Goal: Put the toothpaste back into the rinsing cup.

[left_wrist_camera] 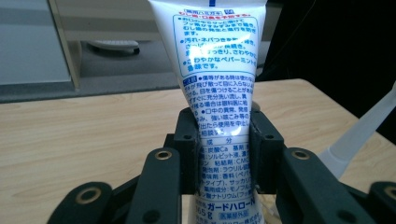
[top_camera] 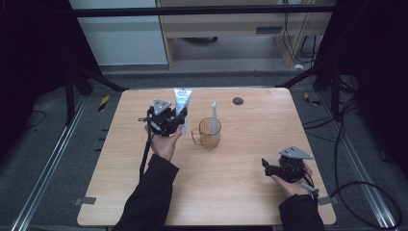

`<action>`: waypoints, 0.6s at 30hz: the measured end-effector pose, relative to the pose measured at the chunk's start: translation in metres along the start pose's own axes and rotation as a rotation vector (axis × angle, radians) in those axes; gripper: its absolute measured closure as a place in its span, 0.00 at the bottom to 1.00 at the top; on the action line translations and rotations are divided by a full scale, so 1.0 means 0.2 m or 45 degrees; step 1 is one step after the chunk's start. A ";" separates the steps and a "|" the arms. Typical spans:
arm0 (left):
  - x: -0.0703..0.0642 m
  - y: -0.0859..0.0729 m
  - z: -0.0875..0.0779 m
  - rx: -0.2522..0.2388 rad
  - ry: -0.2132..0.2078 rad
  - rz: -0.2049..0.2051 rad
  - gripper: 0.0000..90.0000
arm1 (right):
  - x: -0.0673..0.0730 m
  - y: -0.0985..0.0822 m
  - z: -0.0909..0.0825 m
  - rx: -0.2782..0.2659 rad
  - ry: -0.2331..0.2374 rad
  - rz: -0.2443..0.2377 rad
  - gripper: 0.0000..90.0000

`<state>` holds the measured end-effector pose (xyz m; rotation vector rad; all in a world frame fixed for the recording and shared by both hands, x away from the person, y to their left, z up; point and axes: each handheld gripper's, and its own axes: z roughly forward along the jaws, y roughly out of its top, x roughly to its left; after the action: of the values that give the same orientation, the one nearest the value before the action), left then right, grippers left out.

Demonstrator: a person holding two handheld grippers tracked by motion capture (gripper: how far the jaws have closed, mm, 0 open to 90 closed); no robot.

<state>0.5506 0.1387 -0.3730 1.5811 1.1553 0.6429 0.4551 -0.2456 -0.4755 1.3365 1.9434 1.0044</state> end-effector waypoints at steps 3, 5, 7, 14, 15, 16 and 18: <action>-0.02 0.01 0.03 -0.030 -0.001 -0.011 0.76 | 0.00 0.00 0.00 -0.002 0.000 -0.001 0.18; -0.03 0.01 0.05 -0.050 -0.003 -0.008 0.76 | 0.00 0.00 0.00 -0.003 -0.004 -0.013 0.18; -0.04 0.01 0.07 -0.065 0.004 -0.003 0.76 | 0.00 0.00 0.00 -0.007 -0.002 -0.017 0.18; -0.08 0.02 0.12 -0.097 -0.011 0.006 0.76 | 0.00 -0.01 0.01 -0.013 -0.009 -0.021 0.18; -0.08 0.02 0.12 -0.098 -0.013 0.006 0.76 | 0.00 -0.01 0.01 -0.013 -0.010 -0.022 0.18; -0.09 0.02 0.13 -0.099 -0.020 0.007 0.76 | 0.00 -0.01 0.01 -0.014 -0.010 -0.020 0.18; -0.10 0.02 0.15 -0.109 -0.023 0.023 0.76 | 0.00 -0.01 0.01 -0.018 -0.010 -0.017 0.18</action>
<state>0.5692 0.1080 -0.3754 1.5232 1.0871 0.6799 0.4552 -0.2461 -0.4773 1.3165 1.9334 1.0033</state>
